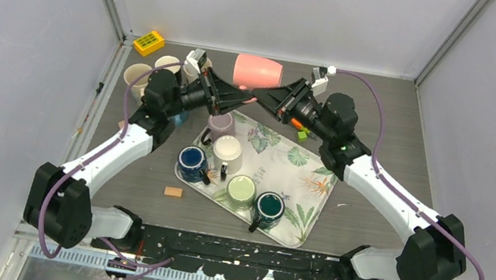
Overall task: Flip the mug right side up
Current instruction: Turn over the cup on the tray.
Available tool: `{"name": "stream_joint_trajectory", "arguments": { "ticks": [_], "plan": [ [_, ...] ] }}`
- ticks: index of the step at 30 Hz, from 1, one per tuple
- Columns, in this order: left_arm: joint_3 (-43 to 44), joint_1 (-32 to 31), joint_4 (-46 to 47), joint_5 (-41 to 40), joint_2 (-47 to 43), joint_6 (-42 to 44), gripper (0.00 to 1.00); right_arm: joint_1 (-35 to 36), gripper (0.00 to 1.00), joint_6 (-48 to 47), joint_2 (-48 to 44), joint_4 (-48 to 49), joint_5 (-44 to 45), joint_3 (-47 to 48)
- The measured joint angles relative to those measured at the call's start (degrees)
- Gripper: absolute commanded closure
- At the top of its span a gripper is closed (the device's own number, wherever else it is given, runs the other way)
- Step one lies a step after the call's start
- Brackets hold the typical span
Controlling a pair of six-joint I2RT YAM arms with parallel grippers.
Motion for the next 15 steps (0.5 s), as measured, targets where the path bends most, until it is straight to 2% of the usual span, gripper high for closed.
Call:
{"name": "stream_joint_trajectory", "arguments": {
  "ticks": [4, 6, 10, 12, 13, 15],
  "plan": [
    [-0.02, 0.0, 0.63, 0.2, 0.0, -0.37, 1.0, -0.04, 0.97, 0.37, 0.0, 0.57, -0.28, -0.15],
    [-0.04, 0.0, 0.7, 0.26, 0.0, -0.35, 0.99, -0.04, 0.8, 0.35, 0.0, 0.57, -0.31, -0.15],
    [-0.04, 0.02, 0.28, 0.28, 0.0, 0.9, 0.99, -0.04, 0.28, -0.33, 0.0, 0.04, -0.26, -0.13],
    [-0.04, 0.02, -2.03, 0.11, -0.09, 2.25, 1.0, 0.02, 0.07, -1.57, -0.15, -1.05, -0.28, -0.13],
    [-0.04, 0.02, -3.82, 0.04, -0.09, 3.37, 1.0, 0.02, 0.01, -2.75, -0.28, -1.81, -0.11, -0.07],
    [-0.04, 0.02, -6.56, -0.09, -0.11, 5.01, 1.0, 0.09, 0.0, -4.5, -0.94, -4.07, 0.35, 0.0]
  ]
}}
